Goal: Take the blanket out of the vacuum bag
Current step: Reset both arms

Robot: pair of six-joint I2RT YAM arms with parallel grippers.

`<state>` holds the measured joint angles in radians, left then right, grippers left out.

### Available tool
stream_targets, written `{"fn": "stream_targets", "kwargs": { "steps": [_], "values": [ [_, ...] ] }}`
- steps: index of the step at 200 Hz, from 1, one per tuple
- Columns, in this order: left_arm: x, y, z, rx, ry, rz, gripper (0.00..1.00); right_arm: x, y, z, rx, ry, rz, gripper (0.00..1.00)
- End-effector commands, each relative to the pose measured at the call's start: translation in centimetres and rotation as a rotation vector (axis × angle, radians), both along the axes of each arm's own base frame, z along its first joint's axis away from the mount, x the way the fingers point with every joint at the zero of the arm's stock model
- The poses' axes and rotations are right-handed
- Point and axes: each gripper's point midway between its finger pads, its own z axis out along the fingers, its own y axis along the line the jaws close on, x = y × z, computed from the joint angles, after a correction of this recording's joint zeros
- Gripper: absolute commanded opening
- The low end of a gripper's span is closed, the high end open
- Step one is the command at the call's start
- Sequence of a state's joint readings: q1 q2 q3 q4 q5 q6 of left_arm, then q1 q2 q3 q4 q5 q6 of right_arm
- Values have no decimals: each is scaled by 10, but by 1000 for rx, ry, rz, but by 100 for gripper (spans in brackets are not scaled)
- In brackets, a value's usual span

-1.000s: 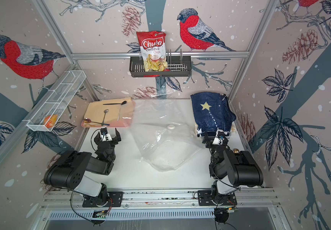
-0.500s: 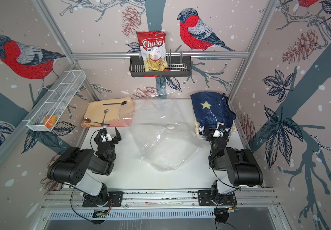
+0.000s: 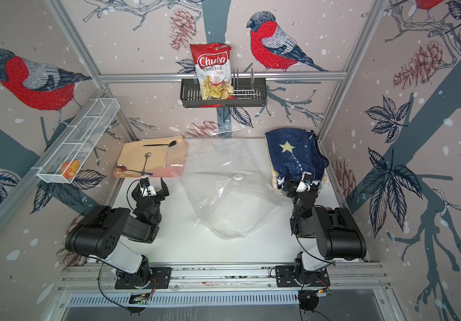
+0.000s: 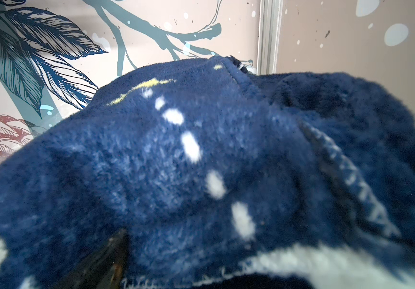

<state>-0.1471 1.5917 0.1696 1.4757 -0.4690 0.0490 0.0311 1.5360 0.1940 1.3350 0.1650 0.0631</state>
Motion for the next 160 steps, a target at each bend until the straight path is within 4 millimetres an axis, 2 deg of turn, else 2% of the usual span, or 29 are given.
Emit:
{"fn": "stream_targets", "kwargs": {
  "steps": [1,160],
  "values": [
    [1,-1,5,-12,-22,-4,98,-1,-4,1,7,-6,-21,100],
    [3,0,3,-17,-8,-6,98,-1,-3,1,7,-5,-21,100]
  ]
}}
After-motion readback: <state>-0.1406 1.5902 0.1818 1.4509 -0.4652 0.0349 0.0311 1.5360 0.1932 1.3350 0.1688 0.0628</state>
